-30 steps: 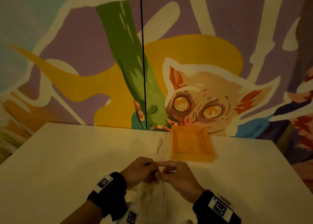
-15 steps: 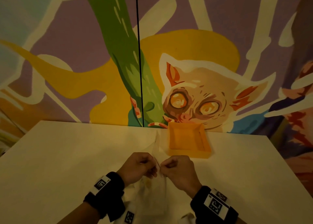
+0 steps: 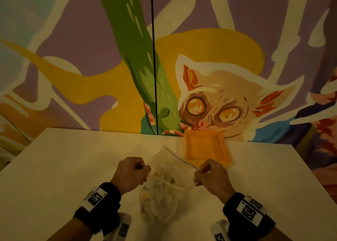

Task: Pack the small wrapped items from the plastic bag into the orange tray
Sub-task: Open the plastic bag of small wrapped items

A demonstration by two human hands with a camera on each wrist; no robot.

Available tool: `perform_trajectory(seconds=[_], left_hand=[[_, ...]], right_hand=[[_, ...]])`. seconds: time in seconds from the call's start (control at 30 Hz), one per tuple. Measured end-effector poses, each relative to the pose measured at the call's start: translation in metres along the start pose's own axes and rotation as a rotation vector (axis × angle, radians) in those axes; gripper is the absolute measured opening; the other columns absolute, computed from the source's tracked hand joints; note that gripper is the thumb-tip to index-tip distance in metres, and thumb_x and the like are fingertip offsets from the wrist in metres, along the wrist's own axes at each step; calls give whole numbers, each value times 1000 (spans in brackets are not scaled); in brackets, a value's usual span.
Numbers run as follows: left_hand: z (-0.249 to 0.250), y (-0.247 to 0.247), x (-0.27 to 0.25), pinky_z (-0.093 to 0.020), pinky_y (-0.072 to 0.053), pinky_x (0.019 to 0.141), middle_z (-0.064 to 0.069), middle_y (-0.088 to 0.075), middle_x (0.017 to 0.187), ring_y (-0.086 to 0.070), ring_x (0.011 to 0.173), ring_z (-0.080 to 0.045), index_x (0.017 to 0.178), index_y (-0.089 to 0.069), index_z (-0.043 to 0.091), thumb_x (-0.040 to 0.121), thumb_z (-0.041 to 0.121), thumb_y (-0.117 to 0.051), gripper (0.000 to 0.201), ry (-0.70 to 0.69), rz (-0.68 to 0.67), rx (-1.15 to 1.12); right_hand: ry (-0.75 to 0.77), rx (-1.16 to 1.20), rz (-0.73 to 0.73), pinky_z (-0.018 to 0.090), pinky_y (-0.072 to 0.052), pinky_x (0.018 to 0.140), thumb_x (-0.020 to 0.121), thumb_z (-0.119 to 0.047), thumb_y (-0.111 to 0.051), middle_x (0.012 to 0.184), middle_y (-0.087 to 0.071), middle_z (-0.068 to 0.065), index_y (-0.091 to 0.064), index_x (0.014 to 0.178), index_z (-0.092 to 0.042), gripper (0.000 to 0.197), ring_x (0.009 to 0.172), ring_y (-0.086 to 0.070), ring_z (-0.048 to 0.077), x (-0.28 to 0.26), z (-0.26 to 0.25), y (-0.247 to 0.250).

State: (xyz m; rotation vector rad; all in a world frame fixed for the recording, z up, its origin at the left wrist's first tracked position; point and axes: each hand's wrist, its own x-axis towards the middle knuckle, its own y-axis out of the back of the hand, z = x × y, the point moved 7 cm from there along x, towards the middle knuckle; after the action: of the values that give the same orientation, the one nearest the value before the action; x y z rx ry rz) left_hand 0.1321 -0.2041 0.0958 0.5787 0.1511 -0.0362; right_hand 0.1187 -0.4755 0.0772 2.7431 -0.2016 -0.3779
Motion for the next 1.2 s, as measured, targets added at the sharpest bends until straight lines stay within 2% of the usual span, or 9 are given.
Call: perform_trajectory(seconds=[0.17, 0.3, 0.4, 0.53, 0.73, 0.87, 0.97, 1.07, 1.2], left_hand=[[15, -17, 3, -37, -54, 63, -7, -65, 60, -67, 64, -28, 57, -50, 11, 79, 15, -69, 29, -6, -110, 131], [25, -28, 7, -26, -41, 59, -2, -62, 84, -52, 66, -14, 86, -46, 17, 78, 31, -72, 30, -28, -112, 291], [30, -32, 16, -27, -45, 66, 0, -66, 87, -59, 70, -14, 101, -48, 23, 80, 46, -70, 39, -34, -123, 324], [38, -27, 24, -31, -52, 71, -6, -71, 82, -67, 77, -22, 88, -68, 14, 90, 25, -62, 13, -133, -100, 370], [4, 14, 25, -27, -53, 53, -2, -69, 58, -64, 52, -13, 73, -72, 9, 92, 4, -59, 24, -57, -96, 47], [2, 11, 18, -28, -55, 61, 5, -70, 67, -63, 55, -5, 72, -70, 24, 93, 16, -61, 24, -143, -130, 209], [20, 4, 16, -23, -51, 63, 9, -69, 84, -59, 55, -1, 92, -68, 28, 86, 36, -70, 10, -216, -101, 260], [35, -10, 20, -15, -47, 57, 4, -69, 80, -62, 54, -5, 91, -68, 26, 93, 30, -62, 7, -218, -156, 224], [28, -21, 23, -33, -51, 64, -10, -68, 76, -64, 67, -23, 80, -66, 7, 99, 15, -51, 26, 57, -290, -120]], right_hand=[[184, -432, -145, 25, -39, 80, 79, -28, -76, 114, -39, 1, -40, 131, -29, 63, 101, -48, 20, 13, -27, -34], [291, -392, -161, 38, -56, 75, 93, -21, -62, 89, -67, 5, -67, 103, -16, 12, 80, -64, 21, 21, -44, -49], [375, -357, -156, 39, -56, 72, 97, -27, -55, 75, -63, -4, -68, 97, -17, 17, 68, -62, 17, 13, -53, -59], [467, -299, -178, 28, -51, 62, 99, -27, -51, 66, -52, -20, -69, 93, -16, 21, 59, -53, 4, 1, -59, -66], [227, -57, -135, 36, -56, 49, 97, -7, -52, 75, -64, -1, -67, 76, -13, 27, 45, -54, 12, 20, -24, -25], [268, -202, -197, 14, -49, 50, 98, -14, -54, 75, -64, -7, -68, 80, -13, 22, 48, -56, -2, 18, -17, -26], [339, -379, -214, 1, -39, 61, 96, -33, -57, 74, -63, -16, -70, 81, -19, 24, 65, -57, -13, 15, -31, -33], [331, -295, -246, 17, -52, 73, 94, -36, -59, 86, -70, -6, -71, 87, -17, 23, 77, -64, 3, 14, -43, -43], [51, 135, -334, 37, -57, 58, 96, -18, -59, 76, -65, 8, -64, 103, -22, 9, 61, -64, 24, 12, -42, -55]])
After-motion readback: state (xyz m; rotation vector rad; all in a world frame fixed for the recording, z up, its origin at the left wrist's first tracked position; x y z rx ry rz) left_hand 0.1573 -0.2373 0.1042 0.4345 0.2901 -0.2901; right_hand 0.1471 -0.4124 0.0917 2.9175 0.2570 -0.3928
